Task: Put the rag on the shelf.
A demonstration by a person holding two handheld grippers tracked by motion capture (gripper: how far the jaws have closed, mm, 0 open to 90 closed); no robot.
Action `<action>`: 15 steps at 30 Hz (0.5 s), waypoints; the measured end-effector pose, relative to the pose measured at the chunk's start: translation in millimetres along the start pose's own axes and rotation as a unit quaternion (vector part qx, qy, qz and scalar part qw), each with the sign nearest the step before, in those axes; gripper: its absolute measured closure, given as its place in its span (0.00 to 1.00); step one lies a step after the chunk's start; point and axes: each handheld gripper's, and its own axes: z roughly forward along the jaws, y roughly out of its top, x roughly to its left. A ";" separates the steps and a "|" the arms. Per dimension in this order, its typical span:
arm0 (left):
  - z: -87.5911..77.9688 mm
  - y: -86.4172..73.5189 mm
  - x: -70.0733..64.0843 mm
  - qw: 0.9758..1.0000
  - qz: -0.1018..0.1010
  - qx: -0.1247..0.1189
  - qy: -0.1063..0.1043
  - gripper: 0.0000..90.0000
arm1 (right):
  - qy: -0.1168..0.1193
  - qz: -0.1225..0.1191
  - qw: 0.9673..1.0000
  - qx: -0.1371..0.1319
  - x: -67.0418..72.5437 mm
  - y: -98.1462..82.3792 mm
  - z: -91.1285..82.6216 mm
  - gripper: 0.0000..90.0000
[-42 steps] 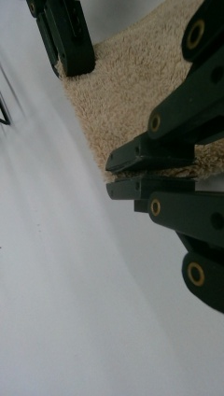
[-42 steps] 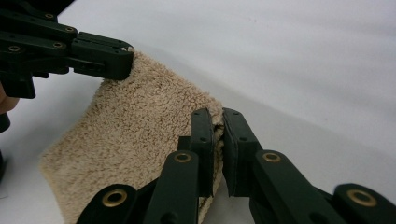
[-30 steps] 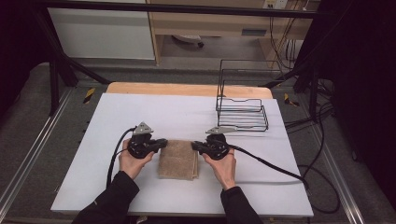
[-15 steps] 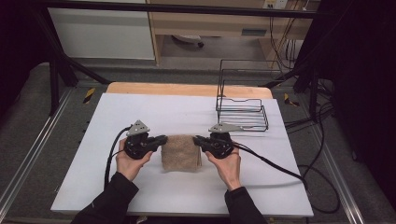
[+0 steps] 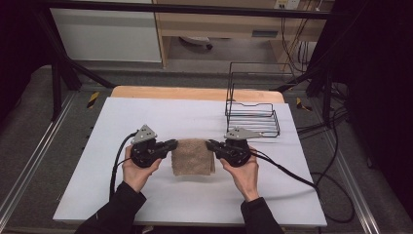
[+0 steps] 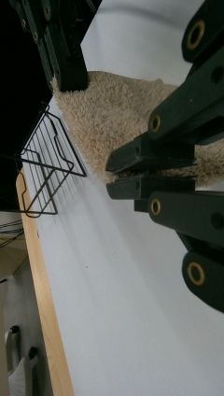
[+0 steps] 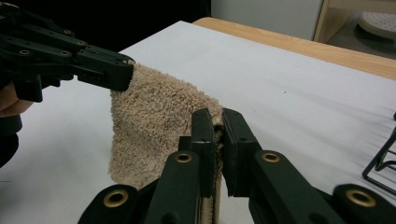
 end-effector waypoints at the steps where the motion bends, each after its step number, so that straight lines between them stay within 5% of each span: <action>1: 0.0 0.8 -0.7 1.000 0.002 -0.001 0.001 0.95 | -0.002 -0.003 1.000 -0.002 0.1 0.3 -1.6 0.94; 15: 9.5 19.6 -20.8 1.000 0.008 -0.025 -0.010 0.95 | -0.027 -0.025 0.999 -0.024 -5.0 10.9 -32.1 0.94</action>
